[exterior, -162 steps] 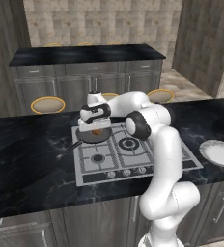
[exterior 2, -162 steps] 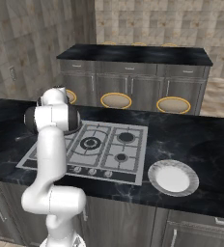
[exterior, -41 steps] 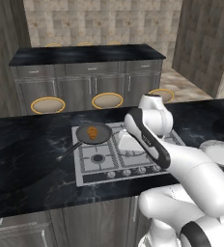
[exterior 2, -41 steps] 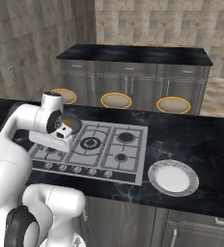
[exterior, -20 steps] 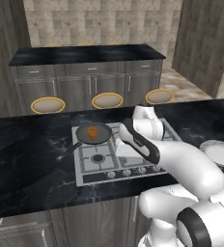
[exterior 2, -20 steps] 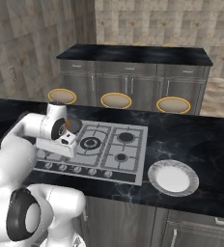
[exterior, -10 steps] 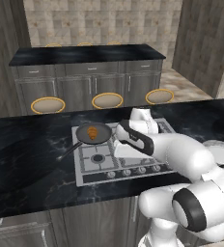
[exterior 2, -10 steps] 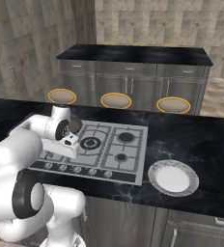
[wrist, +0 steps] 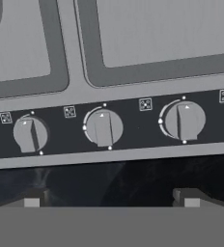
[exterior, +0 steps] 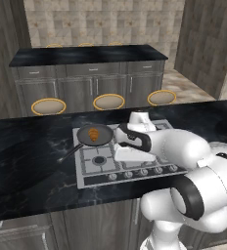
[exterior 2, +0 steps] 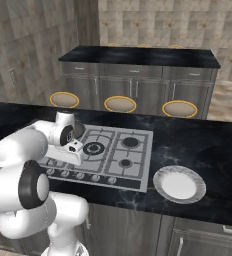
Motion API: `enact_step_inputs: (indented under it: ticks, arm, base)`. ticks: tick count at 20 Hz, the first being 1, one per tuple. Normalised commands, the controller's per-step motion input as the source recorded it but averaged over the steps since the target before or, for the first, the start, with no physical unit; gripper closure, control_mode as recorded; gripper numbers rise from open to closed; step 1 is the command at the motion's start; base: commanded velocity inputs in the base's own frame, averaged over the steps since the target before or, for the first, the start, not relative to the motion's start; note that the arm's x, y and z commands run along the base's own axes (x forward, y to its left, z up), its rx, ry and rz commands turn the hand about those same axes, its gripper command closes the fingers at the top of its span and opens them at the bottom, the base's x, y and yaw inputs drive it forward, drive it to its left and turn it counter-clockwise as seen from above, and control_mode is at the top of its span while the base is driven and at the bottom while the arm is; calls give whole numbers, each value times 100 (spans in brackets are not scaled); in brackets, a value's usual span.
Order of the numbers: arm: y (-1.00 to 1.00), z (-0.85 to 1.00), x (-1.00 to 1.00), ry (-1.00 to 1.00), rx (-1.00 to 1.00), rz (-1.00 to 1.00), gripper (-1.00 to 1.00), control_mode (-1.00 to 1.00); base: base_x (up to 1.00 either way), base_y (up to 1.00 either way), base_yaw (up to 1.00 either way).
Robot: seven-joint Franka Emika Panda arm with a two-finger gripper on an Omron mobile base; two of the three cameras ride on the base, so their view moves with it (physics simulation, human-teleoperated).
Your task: Pick the croissant and place it on the pan. Then turn on the stove to warm the croissant.
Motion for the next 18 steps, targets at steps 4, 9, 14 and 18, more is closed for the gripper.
enact_step_inputs:
  ticks: [4, 9, 14, 18]
  arm:
    - [0, -16, 1, 0, -4, 0, -100, -100]
    - [0, -13, 0, 0, -3, 0, -100, -100]
    - [0, -14, 0, 0, 0, -1, -100, -100]
    - [0, -12, 0, 0, 0, -2, -100, -100]
  base:
    - [0, 0, 0]
    - [0, 0, 0]
    - [0, 0, 0]
    - [0, 0, 0]
